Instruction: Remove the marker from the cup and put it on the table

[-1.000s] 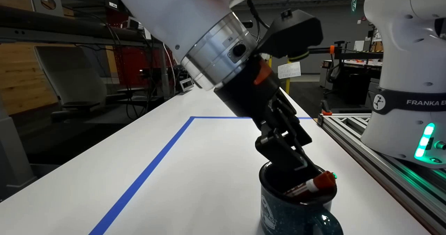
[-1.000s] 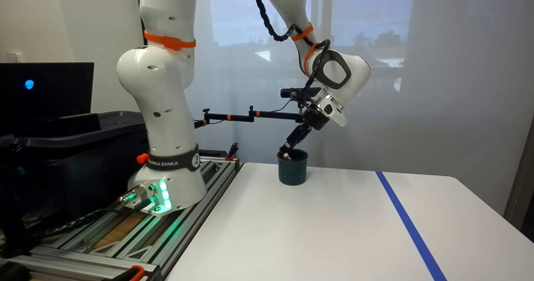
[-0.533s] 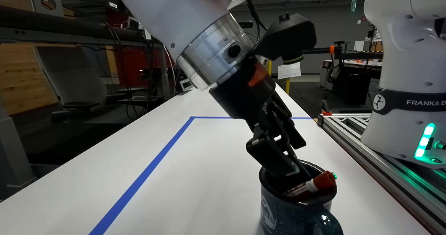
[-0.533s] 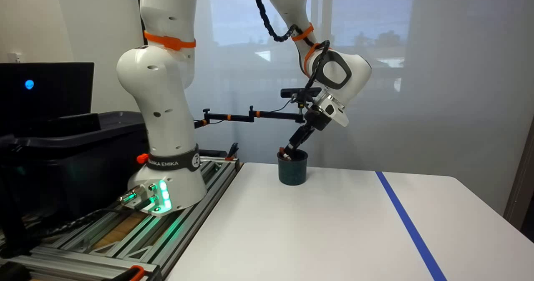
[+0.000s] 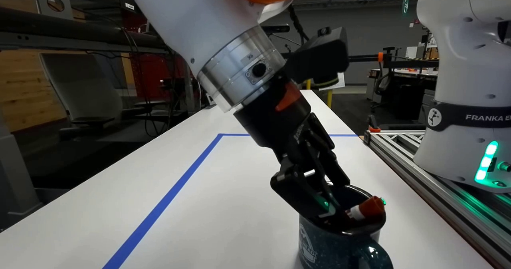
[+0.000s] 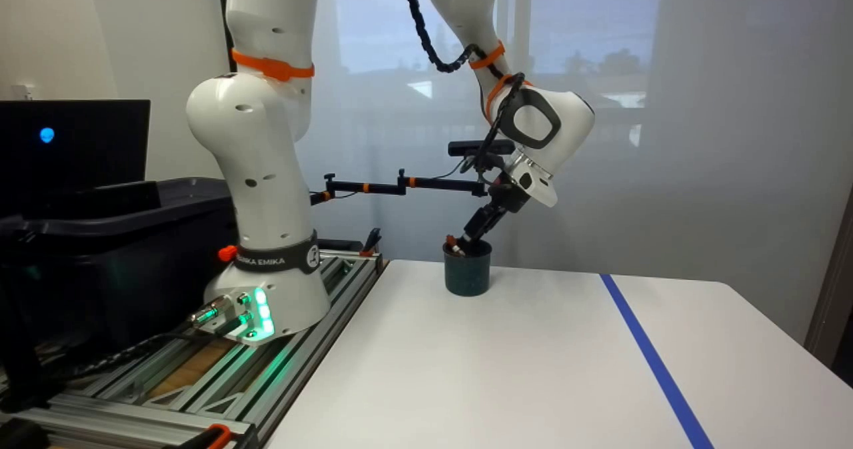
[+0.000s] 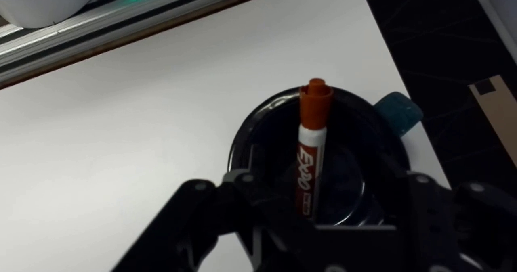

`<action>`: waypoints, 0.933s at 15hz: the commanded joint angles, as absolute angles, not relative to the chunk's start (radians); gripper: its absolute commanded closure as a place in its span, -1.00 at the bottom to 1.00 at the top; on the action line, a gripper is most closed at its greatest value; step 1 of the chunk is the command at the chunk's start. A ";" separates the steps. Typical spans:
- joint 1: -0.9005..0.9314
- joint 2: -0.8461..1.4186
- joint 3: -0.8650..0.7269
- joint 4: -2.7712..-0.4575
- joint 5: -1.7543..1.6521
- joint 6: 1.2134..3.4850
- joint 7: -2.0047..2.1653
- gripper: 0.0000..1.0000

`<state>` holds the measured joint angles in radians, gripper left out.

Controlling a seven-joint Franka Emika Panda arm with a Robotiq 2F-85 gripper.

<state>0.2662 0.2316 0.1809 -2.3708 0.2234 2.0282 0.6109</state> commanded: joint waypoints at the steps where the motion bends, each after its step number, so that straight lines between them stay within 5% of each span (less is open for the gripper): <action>1: 0.270 0.242 0.183 -2.380 0.246 2.066 0.631 -0.35; 8: 0.270 0.266 0.182 -2.381 0.249 2.098 0.632 -0.10; 14: 0.272 0.267 0.183 -2.385 0.252 2.104 0.632 -0.13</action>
<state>0.2662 0.2578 0.1808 -2.3704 0.2323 2.0636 0.6232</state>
